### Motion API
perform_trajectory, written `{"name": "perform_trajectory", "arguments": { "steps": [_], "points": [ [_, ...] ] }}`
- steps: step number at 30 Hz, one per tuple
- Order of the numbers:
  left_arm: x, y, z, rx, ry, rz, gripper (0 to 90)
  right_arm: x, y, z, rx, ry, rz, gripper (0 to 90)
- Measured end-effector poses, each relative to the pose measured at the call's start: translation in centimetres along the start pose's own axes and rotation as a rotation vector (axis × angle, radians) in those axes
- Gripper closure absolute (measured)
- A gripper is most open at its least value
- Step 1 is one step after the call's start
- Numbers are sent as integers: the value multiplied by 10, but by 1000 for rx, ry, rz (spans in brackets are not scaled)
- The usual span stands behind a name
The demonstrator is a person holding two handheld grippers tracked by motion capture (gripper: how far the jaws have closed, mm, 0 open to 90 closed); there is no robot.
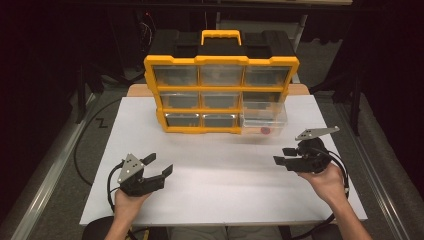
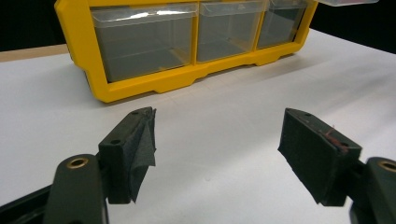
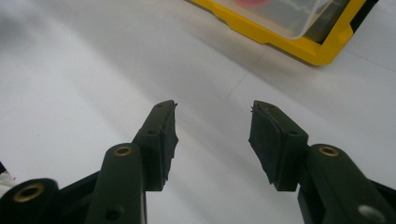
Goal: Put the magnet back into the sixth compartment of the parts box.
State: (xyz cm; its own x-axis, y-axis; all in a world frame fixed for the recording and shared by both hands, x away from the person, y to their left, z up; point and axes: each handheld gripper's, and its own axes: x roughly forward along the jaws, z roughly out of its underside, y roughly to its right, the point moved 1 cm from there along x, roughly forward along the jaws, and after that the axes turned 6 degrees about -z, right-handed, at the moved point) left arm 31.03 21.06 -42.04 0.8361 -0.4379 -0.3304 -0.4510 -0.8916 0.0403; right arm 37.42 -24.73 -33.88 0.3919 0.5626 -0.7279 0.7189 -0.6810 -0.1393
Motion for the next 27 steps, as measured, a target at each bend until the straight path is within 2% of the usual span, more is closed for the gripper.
{"name": "perform_trajectory", "arguments": {
  "steps": [11,22,27],
  "points": [
    [0,0,0,1,2,-2,273,5,6,15,17,26,12,513],
    [-1,1,0,11,3,-2,272,9,11,33,37,124,39,471],
    [-1,1,0,8,7,-4,272,11,11,40,23,151,51,451]
  ]
}}
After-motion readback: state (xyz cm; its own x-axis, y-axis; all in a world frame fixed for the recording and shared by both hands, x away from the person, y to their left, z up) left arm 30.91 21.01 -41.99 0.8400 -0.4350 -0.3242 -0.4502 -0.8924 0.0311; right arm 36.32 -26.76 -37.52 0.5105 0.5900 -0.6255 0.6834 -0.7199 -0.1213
